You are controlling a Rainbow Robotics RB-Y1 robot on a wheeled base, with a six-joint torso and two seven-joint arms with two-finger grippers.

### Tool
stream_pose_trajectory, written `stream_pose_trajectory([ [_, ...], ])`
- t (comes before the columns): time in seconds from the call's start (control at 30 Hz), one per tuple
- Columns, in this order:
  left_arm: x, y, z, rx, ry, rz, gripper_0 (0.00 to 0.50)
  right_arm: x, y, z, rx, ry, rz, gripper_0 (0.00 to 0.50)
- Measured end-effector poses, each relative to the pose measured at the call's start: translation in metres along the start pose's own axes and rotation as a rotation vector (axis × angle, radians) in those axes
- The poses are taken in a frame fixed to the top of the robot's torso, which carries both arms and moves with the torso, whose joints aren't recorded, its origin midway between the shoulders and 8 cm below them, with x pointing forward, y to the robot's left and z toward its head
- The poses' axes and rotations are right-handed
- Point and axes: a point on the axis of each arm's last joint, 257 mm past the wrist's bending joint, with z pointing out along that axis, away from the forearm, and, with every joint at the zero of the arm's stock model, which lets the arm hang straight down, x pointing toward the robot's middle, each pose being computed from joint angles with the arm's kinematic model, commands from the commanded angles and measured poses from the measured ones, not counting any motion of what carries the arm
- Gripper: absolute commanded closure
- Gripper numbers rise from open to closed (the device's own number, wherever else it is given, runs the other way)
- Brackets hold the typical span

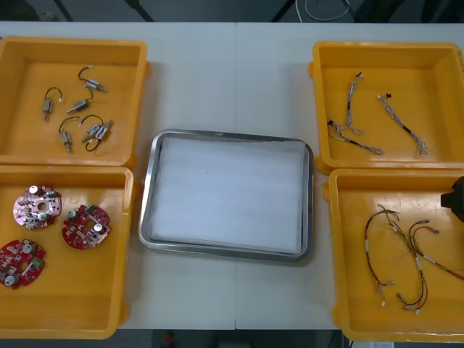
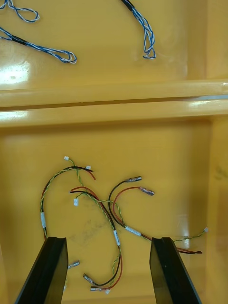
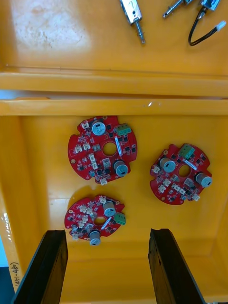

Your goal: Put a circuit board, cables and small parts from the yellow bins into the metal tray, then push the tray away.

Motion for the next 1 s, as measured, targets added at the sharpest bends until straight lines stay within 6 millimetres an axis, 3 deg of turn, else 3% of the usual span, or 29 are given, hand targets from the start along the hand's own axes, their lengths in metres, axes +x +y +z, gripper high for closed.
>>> stream_pose_trajectory([
  [0.27,0.011,0.004,0.007,-0.004,0.023,-0.011,0.0,0.011,-0.001,0.002,-0.001,0.024,0.001,0.0],
  [0.47,0.015,0.01,0.02,0.0,-0.01,-0.031,0.0,0.056,-0.005,0.01,-0.021,0.132,-0.002,0.0],
  [0.63,0.026,0.007,0.038,0.007,-0.018,-0.027,0.0,0.089,-0.02,0.013,0.006,0.196,-0.001,0.0],
  [0.87,0.045,-0.001,0.061,0.022,-0.004,-0.012,0.0,0.092,-0.03,0.021,-0.009,0.133,-0.23,0.0],
  [1.0,0.052,-0.004,0.072,0.03,-0.01,-0.011,0.0,0.087,-0.031,0.028,-0.013,0.077,-0.271,0.0],
])
